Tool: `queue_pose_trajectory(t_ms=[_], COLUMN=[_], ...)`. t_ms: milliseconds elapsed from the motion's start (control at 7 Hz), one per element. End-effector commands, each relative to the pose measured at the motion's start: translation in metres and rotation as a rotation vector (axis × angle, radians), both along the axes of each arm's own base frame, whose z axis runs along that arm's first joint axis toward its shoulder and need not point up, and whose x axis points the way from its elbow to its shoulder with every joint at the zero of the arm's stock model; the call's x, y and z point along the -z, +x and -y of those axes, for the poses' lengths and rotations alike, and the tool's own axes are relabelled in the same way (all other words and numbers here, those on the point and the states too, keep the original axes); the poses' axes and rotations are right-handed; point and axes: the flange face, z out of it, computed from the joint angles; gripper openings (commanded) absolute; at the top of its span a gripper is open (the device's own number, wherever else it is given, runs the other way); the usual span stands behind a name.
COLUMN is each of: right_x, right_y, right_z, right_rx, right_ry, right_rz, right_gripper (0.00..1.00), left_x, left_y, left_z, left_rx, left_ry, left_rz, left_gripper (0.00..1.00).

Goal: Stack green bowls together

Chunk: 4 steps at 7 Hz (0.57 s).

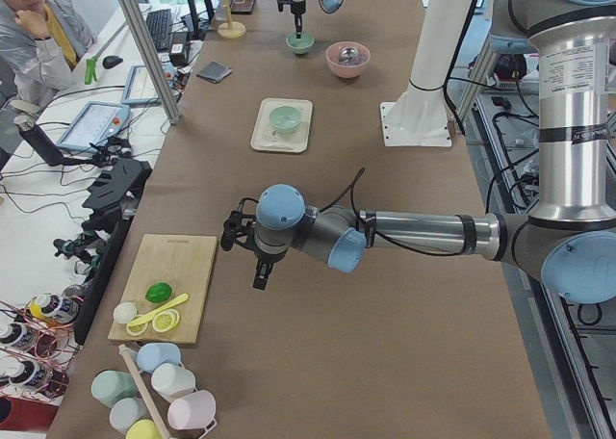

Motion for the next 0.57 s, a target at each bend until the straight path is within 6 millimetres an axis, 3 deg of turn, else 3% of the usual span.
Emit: queue_pose_trajectory(t_ms=[0, 143, 286, 429], right_x=[0.094, 0.153, 0.222, 0.278], right_y=[-0.032, -0.084, -0.134, -0.17], right_z=[0.037, 0.05, 0.06, 0.059], right_rx=[-0.123, -0.169, -0.214, -0.244], right_ry=[-0.06, -0.137, -0.201, -0.241], right_rz=[0.114, 0.163, 0.185, 0.216], right_gripper=[0.0, 0.0, 0.0, 0.0], left_x=[0.025, 0.052, 0.075, 0.081], left_y=[0.059, 0.098, 0.124, 0.146], left_z=[0.014, 0.031, 0.043, 0.046], left_rx=[0.004, 0.01, 0.025, -0.01], left_ry=[-0.064, -0.117, -0.153, -0.143], left_rz=[-0.045, -0.079, -0.101, -0.097], left_gripper=[0.98, 0.97, 0.97, 0.97])
